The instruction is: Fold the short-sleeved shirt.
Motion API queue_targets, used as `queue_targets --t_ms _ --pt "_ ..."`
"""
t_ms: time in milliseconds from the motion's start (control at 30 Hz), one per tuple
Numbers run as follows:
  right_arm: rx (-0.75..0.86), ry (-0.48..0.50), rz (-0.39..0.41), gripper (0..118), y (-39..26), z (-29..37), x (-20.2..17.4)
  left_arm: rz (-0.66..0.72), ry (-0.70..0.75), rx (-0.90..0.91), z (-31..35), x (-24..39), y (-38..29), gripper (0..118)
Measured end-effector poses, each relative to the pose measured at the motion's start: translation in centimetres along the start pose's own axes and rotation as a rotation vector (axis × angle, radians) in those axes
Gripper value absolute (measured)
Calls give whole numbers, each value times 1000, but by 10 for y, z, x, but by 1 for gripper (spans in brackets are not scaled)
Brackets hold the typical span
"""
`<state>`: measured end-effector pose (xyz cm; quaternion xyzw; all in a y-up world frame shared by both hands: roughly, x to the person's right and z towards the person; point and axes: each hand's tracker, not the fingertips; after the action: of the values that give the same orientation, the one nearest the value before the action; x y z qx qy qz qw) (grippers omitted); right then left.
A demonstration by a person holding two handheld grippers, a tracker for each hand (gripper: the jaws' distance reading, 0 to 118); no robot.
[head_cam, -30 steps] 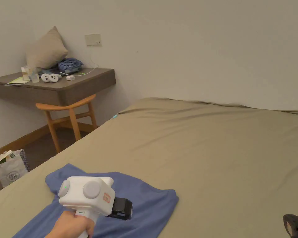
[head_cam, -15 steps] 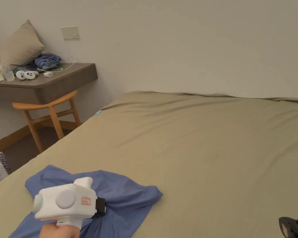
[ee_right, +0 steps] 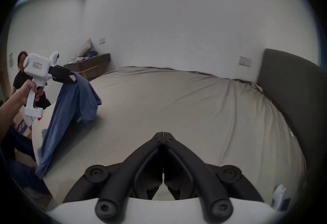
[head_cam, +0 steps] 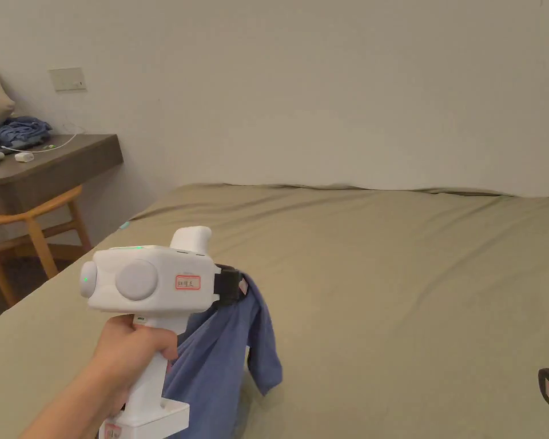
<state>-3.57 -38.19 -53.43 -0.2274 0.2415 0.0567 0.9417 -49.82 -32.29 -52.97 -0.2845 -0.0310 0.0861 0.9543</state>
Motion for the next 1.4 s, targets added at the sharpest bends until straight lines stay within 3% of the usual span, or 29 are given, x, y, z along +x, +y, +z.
queue_targets --t_ms 300,533,733,800,833,867,900,967,1067,1133,1200,1233,1300,1400 --pt "52 -238 -67 2 -6 90 82 -221 -348 -20 -69 211 39 0" --pt "17 -367 -112 2 -34 140 125 -242 -576 -196 -140 339 -30 0" --pt "-26 -394 -143 2 -57 146 134 -200 -578 -360 -192 382 -105 1" --pt "-33 -385 -152 2 -59 142 133 -132 -519 -378 -201 370 -109 18" --pt "-37 -373 -153 2 -59 140 133 -103 -484 -386 -195 360 -108 36" --pt "-43 -358 -149 2 -59 137 132 -81 -465 -385 -192 347 -101 68" --pt "-50 -351 -138 2 -58 133 130 -58 -452 -363 -183 326 -92 83" --pt "-56 -346 -122 2 -54 124 127 -33 -417 -271 -147 284 -76 84" --pt "-46 -307 -133 2 -48 111 122 -23 -256 -133 -96 216 -59 83" --pt "-33 -284 -125 2 -44 100 116 3 -123 -45 -44 171 -68 76" --pt "-30 -267 -110 2 -44 90 110 10 -7 7 -10 133 -80 14" --pt "-34 -256 -103 2 -45 85 108 11 58 18 5 124 -91 2" --pt "-49 -234 -95 2 -48 75 102 57 176 31 32 93 -112 0" --pt "-64 -214 -95 2 -55 65 96 189 163 -6 49 57 -140 0"
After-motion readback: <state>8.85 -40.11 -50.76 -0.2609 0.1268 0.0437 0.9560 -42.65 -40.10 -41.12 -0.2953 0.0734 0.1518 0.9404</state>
